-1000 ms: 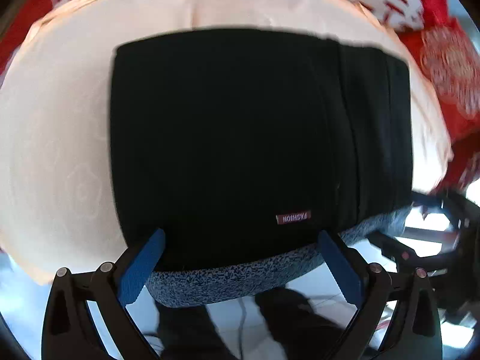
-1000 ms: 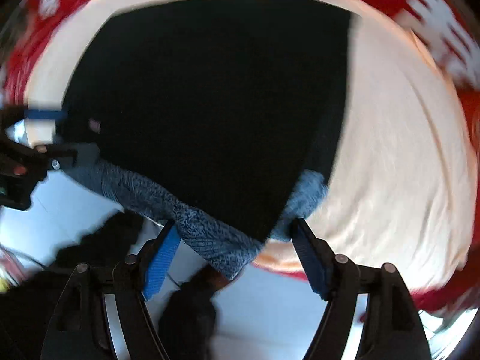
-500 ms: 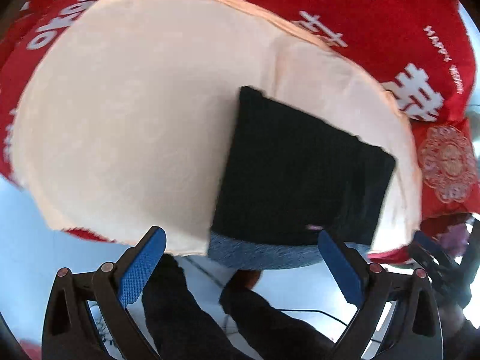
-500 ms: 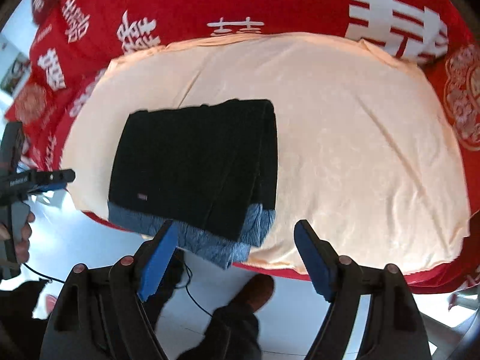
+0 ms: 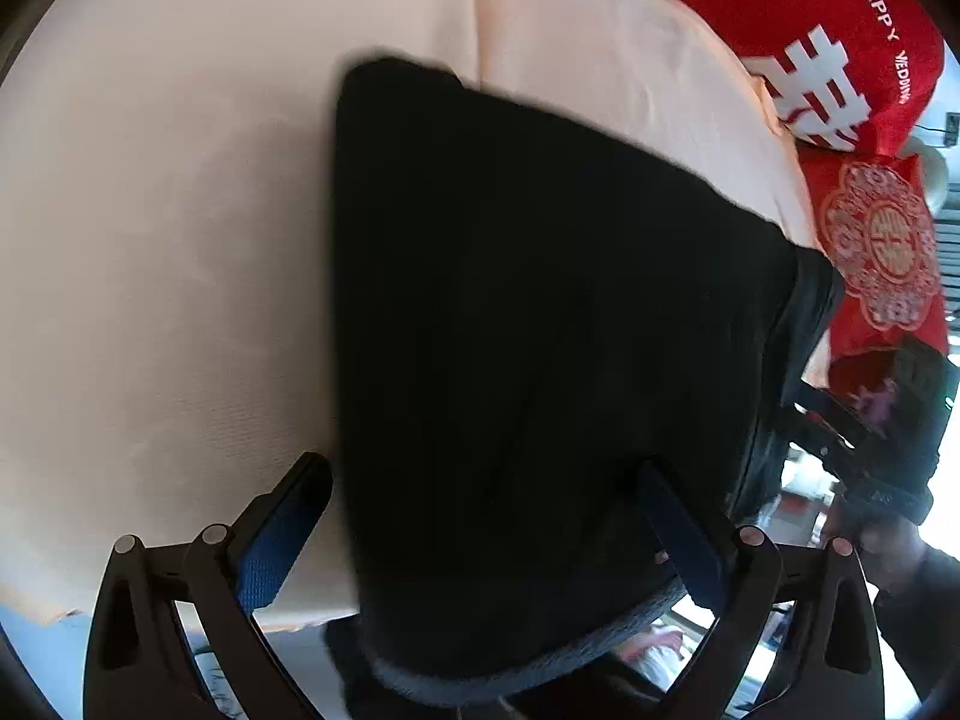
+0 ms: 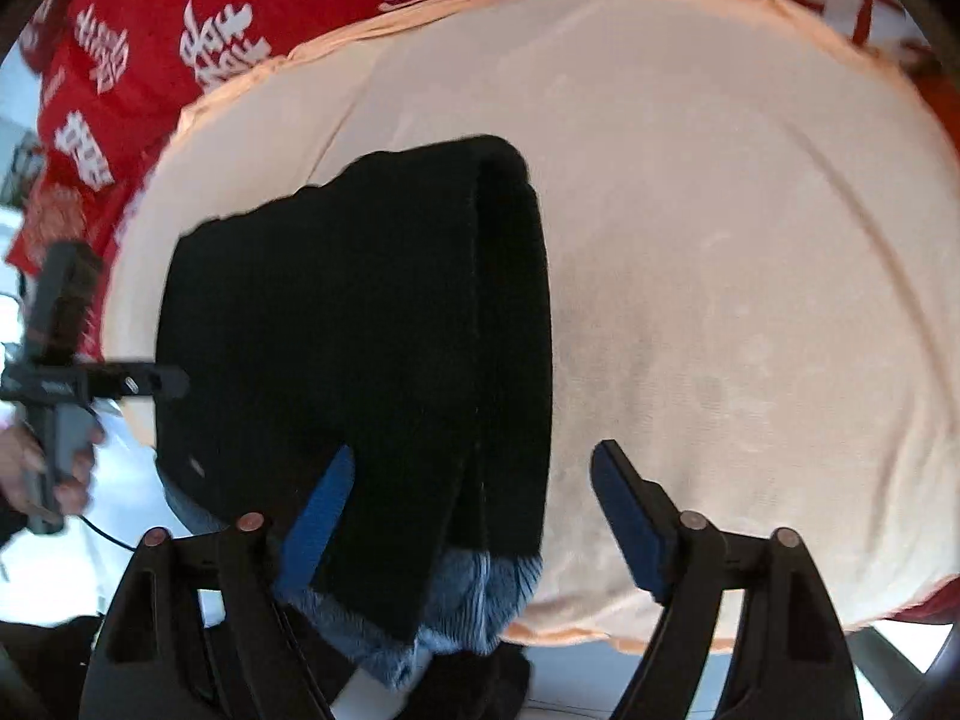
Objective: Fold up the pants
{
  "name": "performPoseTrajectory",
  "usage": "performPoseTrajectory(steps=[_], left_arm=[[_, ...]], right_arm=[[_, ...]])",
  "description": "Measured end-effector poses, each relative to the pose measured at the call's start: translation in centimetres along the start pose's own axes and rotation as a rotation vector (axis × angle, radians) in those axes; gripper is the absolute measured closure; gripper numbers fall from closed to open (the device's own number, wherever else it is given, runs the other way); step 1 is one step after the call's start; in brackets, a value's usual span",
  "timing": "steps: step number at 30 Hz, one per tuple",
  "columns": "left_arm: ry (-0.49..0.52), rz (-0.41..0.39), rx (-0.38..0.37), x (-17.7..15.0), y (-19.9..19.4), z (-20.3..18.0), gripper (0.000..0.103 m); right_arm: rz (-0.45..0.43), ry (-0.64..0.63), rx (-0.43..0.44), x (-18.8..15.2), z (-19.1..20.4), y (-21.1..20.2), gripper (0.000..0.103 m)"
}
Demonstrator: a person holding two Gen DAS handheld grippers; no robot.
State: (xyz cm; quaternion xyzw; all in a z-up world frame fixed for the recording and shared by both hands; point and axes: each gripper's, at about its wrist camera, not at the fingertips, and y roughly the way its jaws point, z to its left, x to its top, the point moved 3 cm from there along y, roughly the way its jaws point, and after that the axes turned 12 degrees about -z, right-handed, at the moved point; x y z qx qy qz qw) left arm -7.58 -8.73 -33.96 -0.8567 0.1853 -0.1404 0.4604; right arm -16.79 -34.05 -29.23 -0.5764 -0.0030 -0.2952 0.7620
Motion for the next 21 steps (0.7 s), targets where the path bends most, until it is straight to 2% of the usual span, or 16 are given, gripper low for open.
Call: performPoseTrajectory(steps=[3, 4, 6, 9, 11, 14, 21], left_arm=[[0.028, 0.008, -0.014, 0.2, 0.6, -0.6, 0.001], [0.020, 0.012, -0.024, 0.3, 0.7, -0.5, 0.001], [-0.005, 0.015, -0.041, 0.5, 0.7, -0.2, 0.001], [0.006, 0.031, 0.003, 0.6, 0.9, -0.7, 0.001], [0.006, 0.025, 0.031, 0.5, 1.1, -1.3, 0.001], [-0.005, 0.008, 0.062, 0.4, 1.3, -1.5, 0.001], [-0.015, -0.003, 0.095, 0.3, 1.5, -1.6, 0.000]], right_arm=[[0.009, 0.059, 0.046, 0.2, -0.6, 1.1, 0.013], [0.008, 0.073, 0.044, 0.3, -0.6, 1.3, 0.009], [0.009, 0.131, 0.065, 0.3, -0.8, 1.6, 0.008], [0.065, 0.224, 0.174, 0.1, 0.0, 3.3, 0.008], [0.088, 0.166, 0.138, 0.2, 1.5, 4.3, 0.001], [0.100, 0.078, 0.073, 0.1, 2.9, 5.2, 0.000], [0.104, 0.085, 0.059, 0.3, 3.5, 5.5, 0.000]])
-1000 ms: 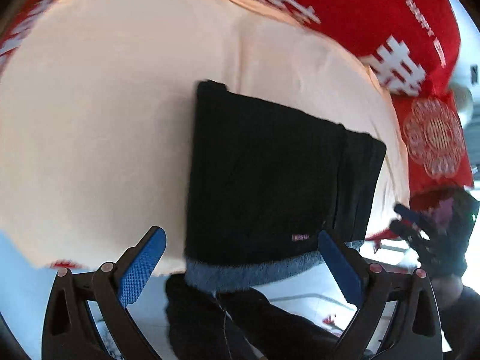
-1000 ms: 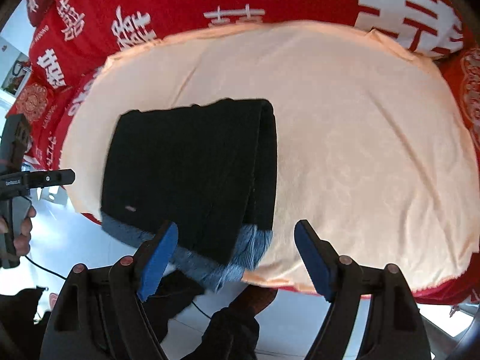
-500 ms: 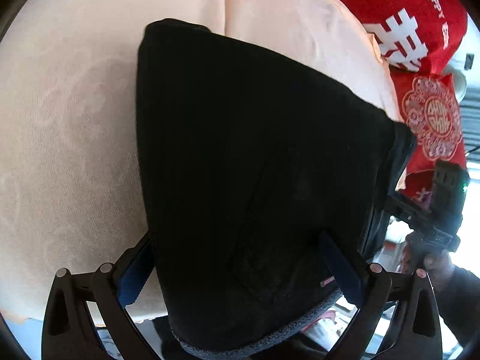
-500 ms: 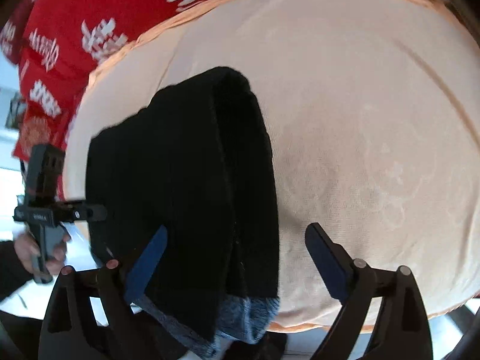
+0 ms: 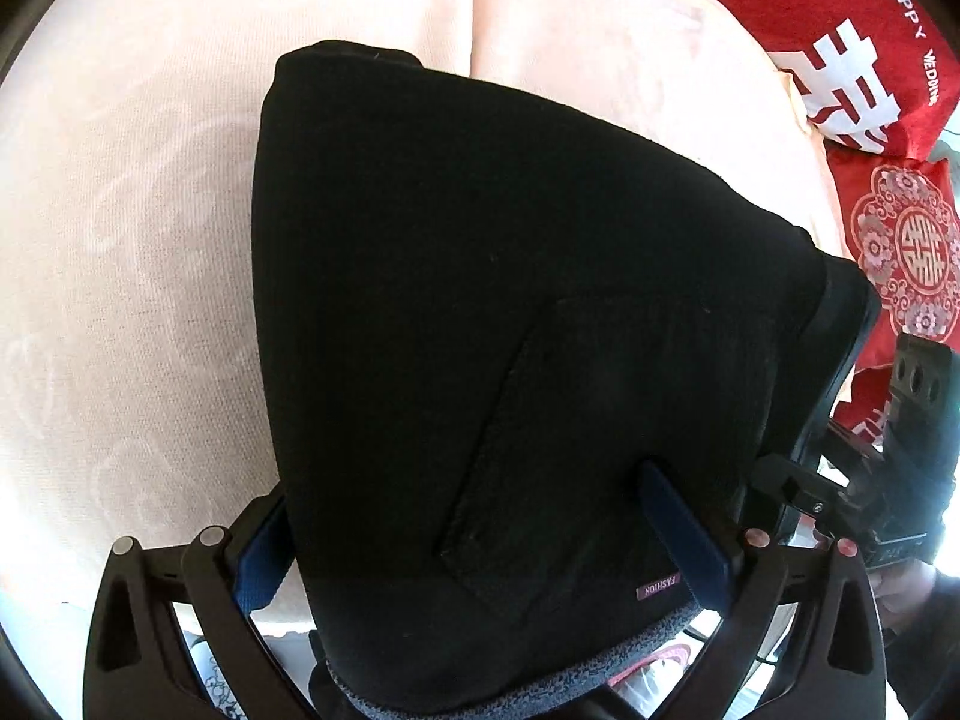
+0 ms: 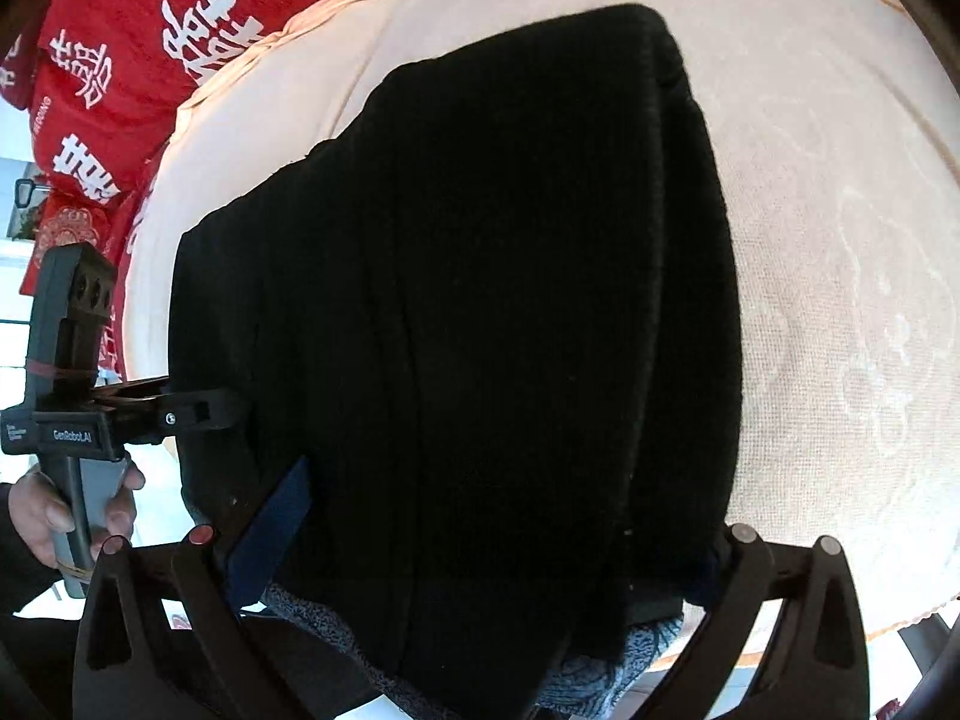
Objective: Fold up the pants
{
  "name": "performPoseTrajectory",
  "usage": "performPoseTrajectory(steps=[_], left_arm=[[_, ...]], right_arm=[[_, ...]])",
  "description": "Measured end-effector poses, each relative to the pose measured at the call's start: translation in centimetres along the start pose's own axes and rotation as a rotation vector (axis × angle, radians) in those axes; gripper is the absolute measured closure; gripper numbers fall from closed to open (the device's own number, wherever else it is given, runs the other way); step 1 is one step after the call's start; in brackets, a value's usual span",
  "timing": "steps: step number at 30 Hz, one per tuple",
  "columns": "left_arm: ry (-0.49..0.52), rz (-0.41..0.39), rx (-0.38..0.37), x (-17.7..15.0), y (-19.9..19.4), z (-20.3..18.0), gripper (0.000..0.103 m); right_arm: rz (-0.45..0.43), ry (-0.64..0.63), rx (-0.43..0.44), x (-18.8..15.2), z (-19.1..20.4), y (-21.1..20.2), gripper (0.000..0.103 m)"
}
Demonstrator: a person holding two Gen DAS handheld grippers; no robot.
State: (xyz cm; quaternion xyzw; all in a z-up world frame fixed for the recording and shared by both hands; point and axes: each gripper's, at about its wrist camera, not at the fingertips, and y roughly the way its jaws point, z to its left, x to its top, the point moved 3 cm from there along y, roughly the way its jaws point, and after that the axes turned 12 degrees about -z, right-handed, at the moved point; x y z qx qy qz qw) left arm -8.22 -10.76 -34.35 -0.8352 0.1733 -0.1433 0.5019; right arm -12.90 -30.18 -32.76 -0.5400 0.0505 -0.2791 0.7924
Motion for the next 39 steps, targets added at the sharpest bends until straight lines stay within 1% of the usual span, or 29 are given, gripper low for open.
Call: performPoseTrajectory(steps=[3, 7, 13, 16, 18, 19, 20, 21, 22, 23, 26, 28, 33, 39], left_arm=[[0.002, -0.001, -0.005, -0.1, -0.2, 0.5, 0.000], [0.002, -0.005, -0.008, -0.2, -0.2, 0.5, 0.000], [0.006, -0.019, -0.007, -0.5, -0.4, 0.7, 0.000], [0.008, -0.019, -0.010, -0.5, -0.4, 0.6, 0.000], [0.026, -0.035, -0.032, -0.7, -0.7, 0.4, 0.001], [0.035, -0.046, -0.044, -0.8, -0.9, 0.4, 0.009], [0.043, -0.058, -0.058, -1.0, -1.3, 0.3, 0.016], [0.048, -0.065, -0.067, -1.1, -1.6, 0.3, 0.020], [0.055, -0.074, -0.076, -1.3, -2.0, 0.3, 0.026], [0.056, -0.078, -0.083, -1.3, -2.2, 0.3, 0.031], [0.058, -0.081, -0.100, -1.5, -2.8, 0.5, 0.039], [0.066, -0.079, -0.104, -1.5, -3.4, 0.3, 0.042], [0.111, -0.080, -0.131, -2.0, -5.7, -1.5, 0.043], [0.143, -0.102, -0.139, -2.3, -9.3, -3.7, 0.043]], right_arm=[[-0.004, -0.001, 0.002, 0.0, 0.2, 0.0, 0.000], [-0.035, -0.008, -0.004, -0.2, 0.5, 0.0, 0.000], [-0.057, -0.008, -0.027, -0.4, 0.2, -0.4, 0.000], [-0.045, 0.003, -0.045, -0.5, -0.1, -0.7, 0.000], [-0.006, 0.028, -0.046, -0.1, 0.2, -0.5, 0.001], [0.010, 0.028, -0.049, 0.1, 0.6, -0.6, 0.006], [0.017, 0.008, -0.045, 0.3, 1.2, -0.8, 0.016], [0.016, -0.008, -0.042, 0.3, 1.7, -1.2, 0.022], [0.011, -0.017, -0.038, 0.3, 2.1, -1.7, 0.035], [0.003, -0.017, -0.036, 0.2, 2.5, -2.4, 0.045], [-0.016, -0.007, 0.004, -0.2, 3.7, -3.7, 0.048], [-0.022, -0.018, 0.012, -0.3, 4.9, -4.3, 0.048], [-0.042, -0.024, 0.042, -0.3, 7.4, -6.4, 0.048], [-0.056, -0.030, 0.044, 0.3, 9.2, -9.2, 0.049]])
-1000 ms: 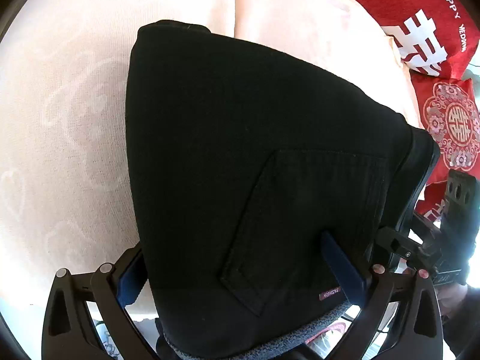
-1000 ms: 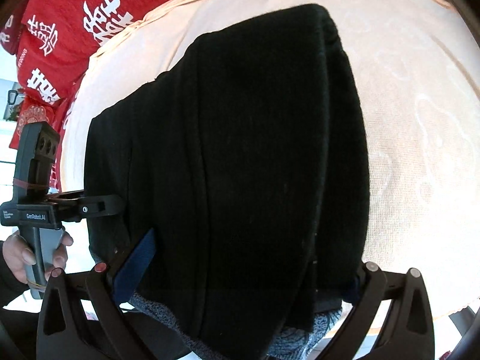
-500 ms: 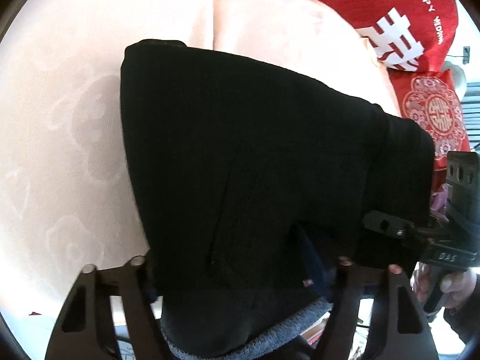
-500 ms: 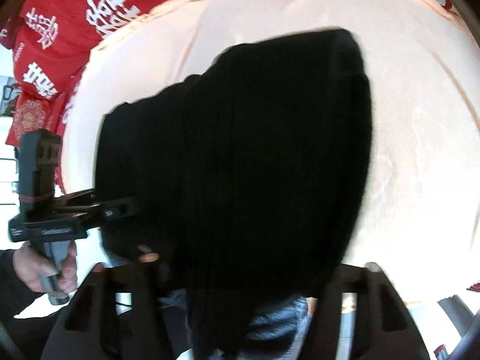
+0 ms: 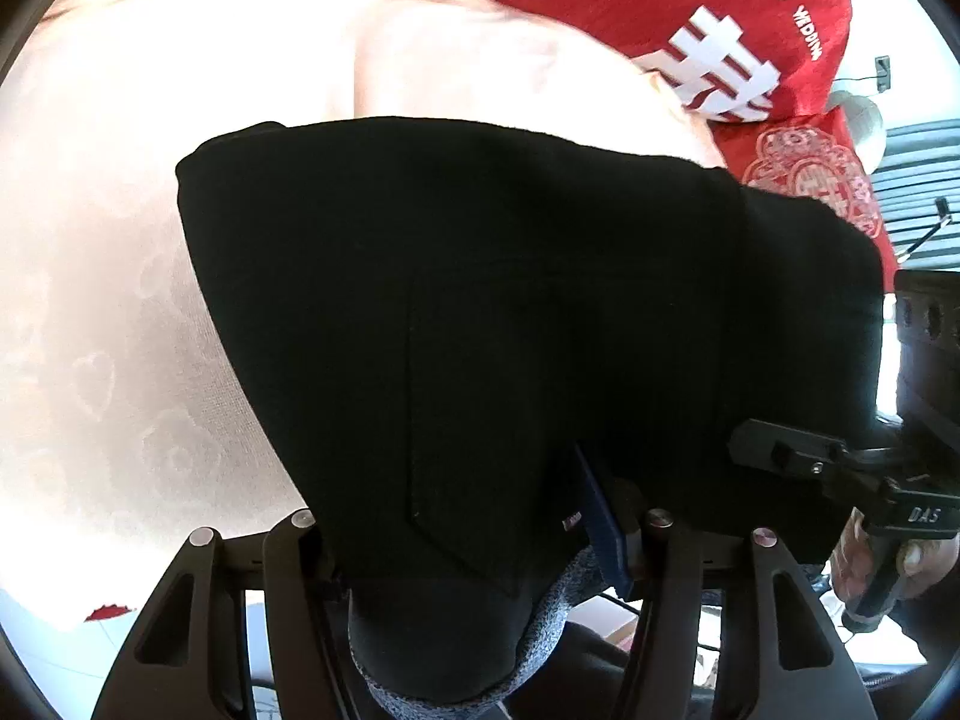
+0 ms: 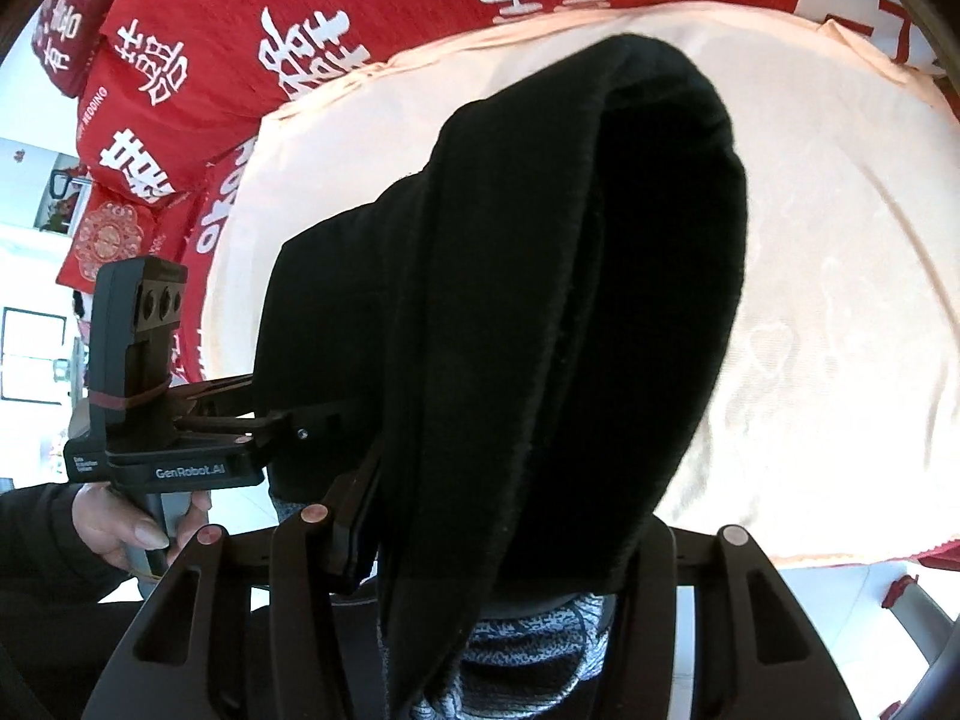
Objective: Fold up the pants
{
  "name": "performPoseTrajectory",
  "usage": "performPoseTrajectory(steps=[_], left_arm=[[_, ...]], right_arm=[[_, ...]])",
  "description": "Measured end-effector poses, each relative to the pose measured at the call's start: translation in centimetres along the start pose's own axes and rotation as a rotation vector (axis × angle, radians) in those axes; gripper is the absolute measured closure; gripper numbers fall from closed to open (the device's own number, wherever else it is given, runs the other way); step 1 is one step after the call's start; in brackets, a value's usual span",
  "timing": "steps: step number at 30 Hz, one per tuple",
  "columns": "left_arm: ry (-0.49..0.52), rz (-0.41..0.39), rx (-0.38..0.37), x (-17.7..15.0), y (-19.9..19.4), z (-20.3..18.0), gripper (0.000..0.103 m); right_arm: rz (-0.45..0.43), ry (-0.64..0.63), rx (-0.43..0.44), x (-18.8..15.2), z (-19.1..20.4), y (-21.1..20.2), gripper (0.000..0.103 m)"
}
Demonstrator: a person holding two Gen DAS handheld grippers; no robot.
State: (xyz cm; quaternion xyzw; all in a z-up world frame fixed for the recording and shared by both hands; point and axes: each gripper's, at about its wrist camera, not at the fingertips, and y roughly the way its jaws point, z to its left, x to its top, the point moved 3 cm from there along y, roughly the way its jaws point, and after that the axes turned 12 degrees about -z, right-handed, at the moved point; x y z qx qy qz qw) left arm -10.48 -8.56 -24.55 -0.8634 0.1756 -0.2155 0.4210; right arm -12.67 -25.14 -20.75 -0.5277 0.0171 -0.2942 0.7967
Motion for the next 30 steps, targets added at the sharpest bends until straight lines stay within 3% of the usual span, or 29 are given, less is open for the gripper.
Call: performPoseTrajectory(steps=[7, 15, 19, 25, 30], left_arm=[[0.115, -0.019, -0.046, 3.1, -2.7, -6.5, 0.043], [0.241, -0.023, -0.086, 7.7, -0.4, -17.1, 0.043], [0.231, -0.019, -0.057, 8.9, 3.0, -20.2, 0.043], [0.142, 0.019, 0.085, 9.9, 9.3, -22.5, 0.043], [0.085, 0.035, 0.154, 11.8, 13.0, -24.1, 0.043]], right_arm=[[-0.076, 0.002, -0.030, 2.0, -0.3, -6.4, 0.049], [-0.165, 0.058, -0.073, 4.7, -7.6, -14.6, 0.048], [-0.144, 0.074, -0.061, 6.6, -12.7, -14.8, 0.048], [-0.031, 0.049, 0.013, 8.8, -20.1, -12.8, 0.048], [0.031, 0.057, 0.069, 11.0, -25.3, -11.3, 0.048]])
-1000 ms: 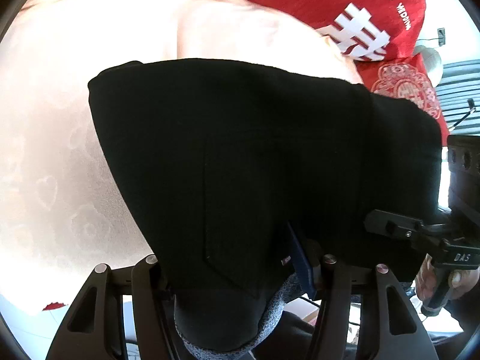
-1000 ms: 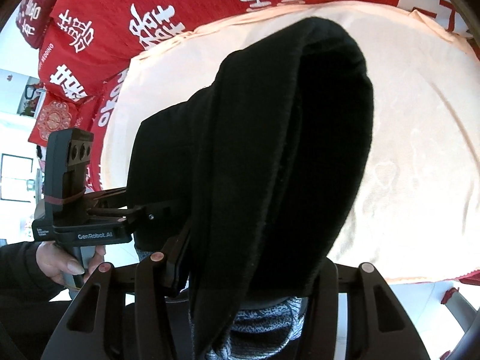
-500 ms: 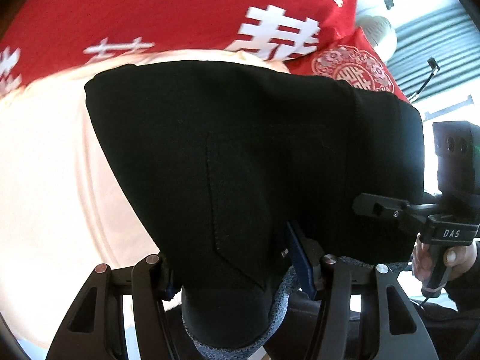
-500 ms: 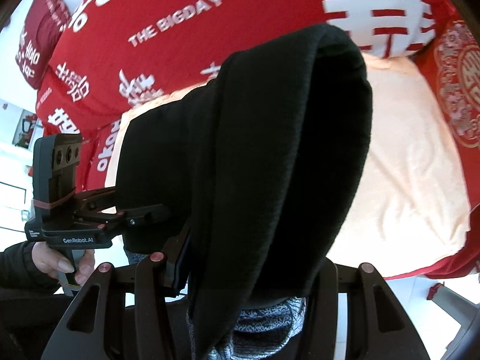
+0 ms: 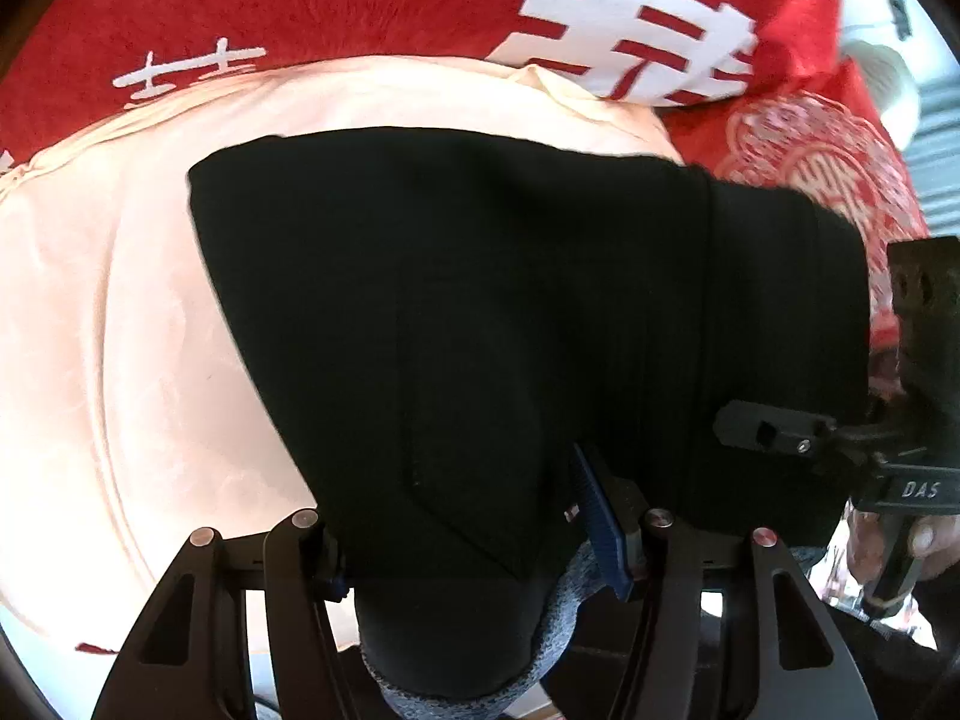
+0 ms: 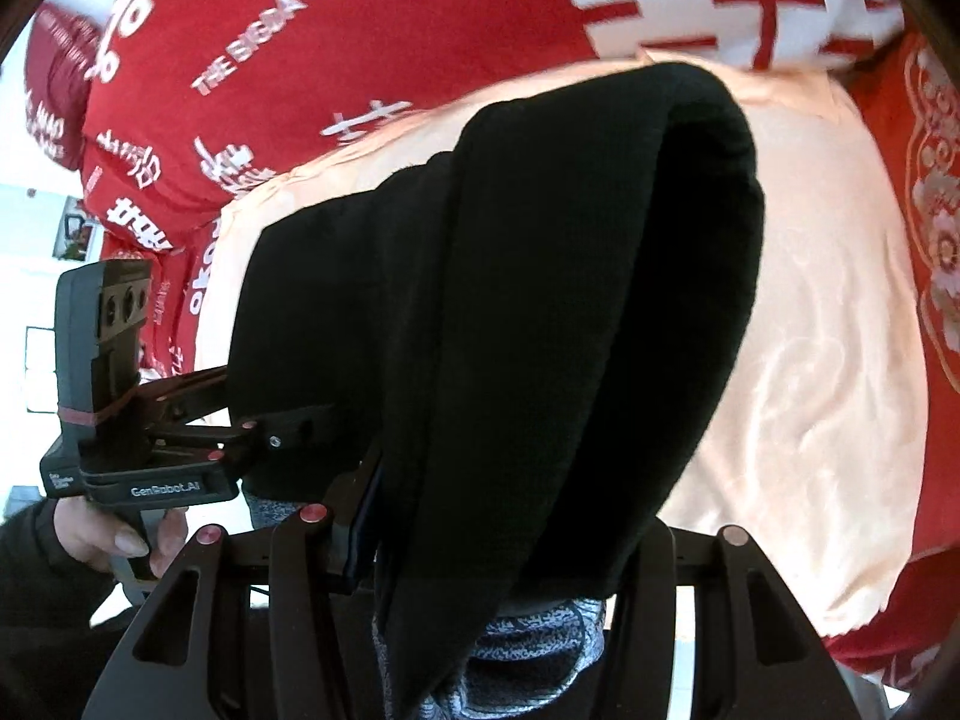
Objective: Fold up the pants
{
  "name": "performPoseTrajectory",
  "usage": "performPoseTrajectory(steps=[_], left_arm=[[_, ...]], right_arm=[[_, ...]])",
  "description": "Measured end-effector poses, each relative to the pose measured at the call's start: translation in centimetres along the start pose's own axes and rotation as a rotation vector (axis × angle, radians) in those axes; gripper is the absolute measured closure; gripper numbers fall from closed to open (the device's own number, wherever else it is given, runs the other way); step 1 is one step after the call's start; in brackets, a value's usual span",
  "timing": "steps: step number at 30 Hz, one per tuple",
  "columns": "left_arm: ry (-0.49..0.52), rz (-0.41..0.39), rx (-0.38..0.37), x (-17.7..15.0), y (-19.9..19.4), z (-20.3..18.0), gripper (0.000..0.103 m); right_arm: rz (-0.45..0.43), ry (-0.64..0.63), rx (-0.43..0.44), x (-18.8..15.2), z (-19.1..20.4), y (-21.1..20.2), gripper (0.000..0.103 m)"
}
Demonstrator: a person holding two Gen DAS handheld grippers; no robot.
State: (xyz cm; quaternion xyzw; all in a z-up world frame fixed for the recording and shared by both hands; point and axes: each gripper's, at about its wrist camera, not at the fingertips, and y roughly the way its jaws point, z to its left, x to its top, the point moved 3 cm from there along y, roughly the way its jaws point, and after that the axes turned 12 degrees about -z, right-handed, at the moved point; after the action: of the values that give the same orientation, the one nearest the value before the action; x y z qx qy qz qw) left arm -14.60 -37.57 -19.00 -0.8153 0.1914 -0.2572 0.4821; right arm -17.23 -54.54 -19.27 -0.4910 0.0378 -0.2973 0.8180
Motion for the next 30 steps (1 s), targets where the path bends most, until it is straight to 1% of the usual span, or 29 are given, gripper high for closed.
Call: performPoseTrajectory(steps=[3, 7, 9, 10, 11, 12, 13, 15, 16, 18, 19, 21, 22, 24, 25, 26, 27, 28, 29, 30], left_arm=[[-0.032, 0.010, 0.027, 1.7, 2.0, -0.4, 0.043], [-0.060, 0.028, 0.036, 3.3, 5.4, 0.3, 0.043], [-0.070, 0.048, 0.058, 3.7, 7.3, 0.9, 0.042], [-0.063, 0.061, 0.087, 3.6, 8.1, 1.3, 0.042], [-0.060, 0.073, 0.114, 3.5, 8.9, 1.9, 0.036], [-0.083, 0.076, 0.106, 3.3, 9.2, 2.5, 0.033], [-0.121, 0.075, 0.088, 3.1, 9.3, 3.2, 0.027], [-0.188, 0.077, 0.058, 2.8, 9.0, 4.3, 0.026], [-0.200, 0.060, 0.064, 2.6, 8.0, 4.8, 0.026], [-0.181, 0.007, 0.093, 2.3, 5.7, 4.8, 0.026], [-0.174, -0.016, 0.092, 2.2, 4.6, 4.7, 0.026], [-0.141, -0.064, 0.054, 1.9, 2.6, 3.7, 0.026], [-0.113, -0.073, 0.050, 1.8, 2.3, 3.2, 0.025], [-0.041, -0.062, 0.097, 1.8, 2.9, 2.7, 0.025], [-0.030, -0.052, 0.109, 1.9, 3.6, 2.7, 0.025], [-0.053, -0.032, 0.078, 1.8, 4.5, 3.1, 0.025], [-0.083, -0.009, 0.050, 1.7, 5.3, 3.5, 0.025], [-0.105, 0.022, 0.041, 1.4, 6.3, 3.8, 0.025], [-0.099, 0.060, 0.059, 1.0, 7.4, 4.0, 0.025], [-0.089, 0.076, 0.064, 0.5, 8.0, 4.3, 0.025]], right_arm=[[0.058, 0.048, 0.026, 1.4, -3.1, 1.4, 0.047], [0.086, 0.064, 0.026, 2.7, -6.5, 3.2, 0.045], [0.103, 0.088, -0.002, 3.7, -7.8, 5.0, 0.043], [0.111, 0.103, -0.015, 4.3, -8.7, 5.7, 0.040], [0.119, 0.114, -0.036, 4.8, -9.3, 6.3, 0.033], [0.138, 0.134, -0.080, 5.2, -10.2, 6.9, 0.029], [0.155, 0.147, -0.108, 5.4, -10.7, 7.2, 0.023], [0.174, 0.141, -0.156, 5.8, -11.8, 7.0, 0.022], [0.170, 0.130, -0.166, 5.9, -11.9, 6.6, 0.022], [0.108, 0.085, -0.226, 6.2, -11.9, 4.3, 0.022], [0.048, 0.043, -0.225, 6.1, -11.2, 2.5, 0.022], [-0.028, -0.066, -0.177, 5.3, -10.4, -0.5, 0.022], [-0.041, -0.127, -0.159, 4.6, -9.2, -1.2, 0.022], [-0.043, -0.207, -0.162, 2.8, -7.2, -1.6, 0.022], [-0.042, -0.202, -0.173, 2.0, -7.3, -1.7, 0.022], [-0.036, -0.171, -0.188, 1.5, -7.6, -1.3, 0.022], [-0.021, -0.097, -0.210, 0.8, -8.9, -0.8, 0.022], [-0.015, -0.043, -0.232, 0.7, -8.9, 0.0, 0.022], [-0.017, 0.017, -0.258, 0.3, -10.1, 0.3, 0.022], [-0.032, 0.095, -0.273, 0.1, -11.6, 0.7, 0.022]])
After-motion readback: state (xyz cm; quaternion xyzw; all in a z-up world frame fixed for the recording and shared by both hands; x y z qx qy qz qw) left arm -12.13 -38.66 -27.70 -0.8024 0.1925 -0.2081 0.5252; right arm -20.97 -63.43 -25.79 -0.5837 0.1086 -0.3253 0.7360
